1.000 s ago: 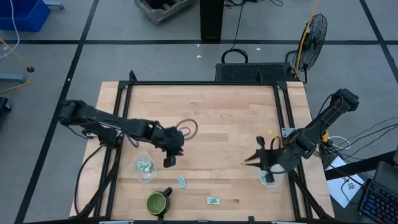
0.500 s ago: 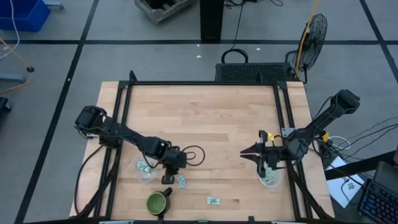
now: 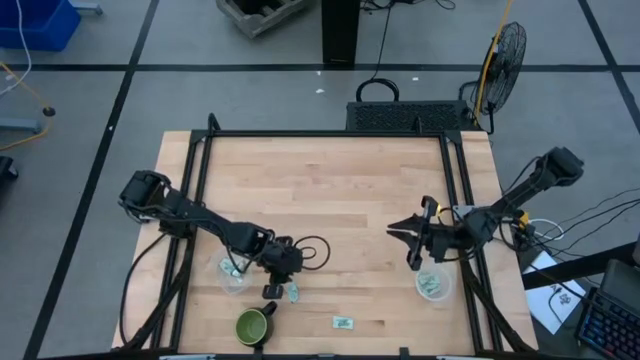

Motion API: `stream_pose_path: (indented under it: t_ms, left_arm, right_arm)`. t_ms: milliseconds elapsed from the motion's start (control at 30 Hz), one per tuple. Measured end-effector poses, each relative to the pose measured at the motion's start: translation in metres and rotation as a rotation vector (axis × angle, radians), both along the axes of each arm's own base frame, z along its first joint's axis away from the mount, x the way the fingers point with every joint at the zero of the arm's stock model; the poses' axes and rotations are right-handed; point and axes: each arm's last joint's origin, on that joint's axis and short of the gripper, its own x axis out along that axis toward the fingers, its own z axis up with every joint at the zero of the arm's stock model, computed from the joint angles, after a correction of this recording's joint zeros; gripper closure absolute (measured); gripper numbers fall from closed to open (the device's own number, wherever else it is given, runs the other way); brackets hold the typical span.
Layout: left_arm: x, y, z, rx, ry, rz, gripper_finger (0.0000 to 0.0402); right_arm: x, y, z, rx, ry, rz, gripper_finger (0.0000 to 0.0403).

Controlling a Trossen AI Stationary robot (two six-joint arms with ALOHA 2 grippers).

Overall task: Pick and place items into bin
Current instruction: Put the green stevia packet into the left transparent bin

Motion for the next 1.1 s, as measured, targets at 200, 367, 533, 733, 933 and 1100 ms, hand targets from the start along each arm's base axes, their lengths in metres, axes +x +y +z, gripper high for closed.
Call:
stream_pose_path:
  t_ms: [200,367,533,733,933,1100]
  left_arm:
    - [0.008,-0.003,-0.013,-0.026,-0.001,0.001,0.0314]
    - [0.011,-0.006,-0.032,-0.052,0.06,-0.009,0.0314]
    - [0.01,-0.006,-0.03,-0.054,0.074,0.017,0.0314]
    - [0.009,-0.006,-0.024,-0.09,0.064,0.05,0.0314]
    - [0.007,-0.008,-0.026,-0.113,0.107,0.071,0.0314]
    - [0.004,-0.013,-0.026,-0.109,0.112,0.053,0.0314]
  right_arm:
    - [0.004,-0.012,0.006,0.034,-0.053,-0.069,0.0353]
    - [0.008,-0.028,0.016,0.271,-0.107,-0.239,0.0353]
    - [0.021,-0.034,0.018,0.305,0.097,-0.327,0.0353]
    - [0.038,-0.037,0.03,0.491,0.227,-0.169,0.0353]
    - [0.044,-0.045,0.025,0.473,0.262,-0.187,0.0353]
    - [0.045,-0.05,0.024,0.473,0.261,-0.213,0.0353]
